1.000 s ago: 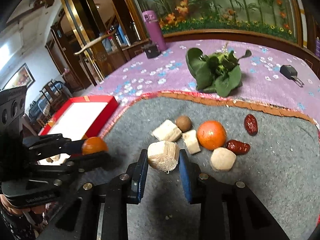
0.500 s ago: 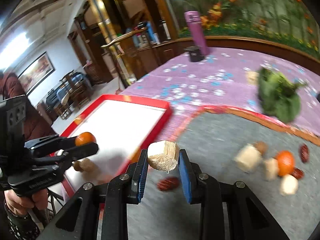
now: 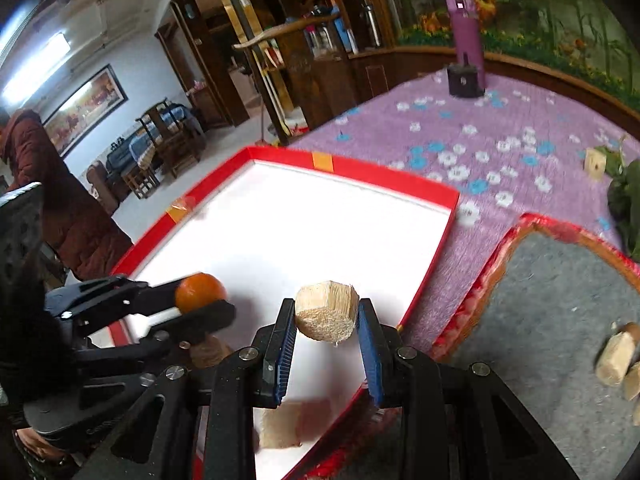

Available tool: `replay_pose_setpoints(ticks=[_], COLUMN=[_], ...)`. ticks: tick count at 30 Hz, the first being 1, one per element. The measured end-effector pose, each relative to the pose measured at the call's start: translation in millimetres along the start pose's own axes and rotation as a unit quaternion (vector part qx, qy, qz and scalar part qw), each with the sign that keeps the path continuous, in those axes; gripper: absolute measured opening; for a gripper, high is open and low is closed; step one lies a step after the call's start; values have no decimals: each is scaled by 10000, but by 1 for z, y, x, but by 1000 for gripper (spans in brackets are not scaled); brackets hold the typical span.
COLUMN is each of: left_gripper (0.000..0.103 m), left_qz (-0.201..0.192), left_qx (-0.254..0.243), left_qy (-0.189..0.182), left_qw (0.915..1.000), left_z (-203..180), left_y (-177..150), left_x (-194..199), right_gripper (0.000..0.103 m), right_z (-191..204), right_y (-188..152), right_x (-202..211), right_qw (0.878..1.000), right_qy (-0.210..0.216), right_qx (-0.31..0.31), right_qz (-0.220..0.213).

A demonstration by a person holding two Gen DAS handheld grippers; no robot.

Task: Organize fruits
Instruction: 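Carry the yam chunk and orange over the white tray and release both, then grasp a red date with the left gripper while the right grasps a beige cake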

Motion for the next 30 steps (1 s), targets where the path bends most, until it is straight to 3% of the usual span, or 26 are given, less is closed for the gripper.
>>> replay_pose_setpoints(ticks=[5,7,11,16,18,23,30], left_gripper=[29,30,42,51,63,64,64], left_qz=[82,133,82,-233,-415,-492,-99], left_qx=[-18,-24,-99,-180,-327,-966,-1923], left_qy=[245,333,507,551,438,-58,-381], left_qw=[9997,9994,9986,9980,9976,9941,9805], left_z=[2,1,-4,-17,-32,-81,-153], left_y=[-1,-1,1,11,16,22,14], left_x=[-5,-7,-2,17,27,31,6], right_gripper=[30,38,43,43,43,43,44], right_z=[-4,-4,-5,-22,-37,-101,-184], right_y=[1,1,3,6,6,-9,-51], right_x=[-7,-6,5,26,38,83,135], right_qw=[9999,9998,9990,9980,9971,9921,9836], right_qy=[63,174,394,335,308,19,-593], right_qx=[-49,-77,-148,-285,-431,-908,-1407], right_qz=[62,65,-146,-463,-540,-862,-960])
Point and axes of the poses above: each gripper's, at about its wrist camera, not at the fingertips, and x roughly against the way its jaws point, z to its left, y to its top, the point moved 2 cm from there along -x, roughly the way its jaws point, and after that the axes turned 5 degrees about -y, right-handed, at the moved point
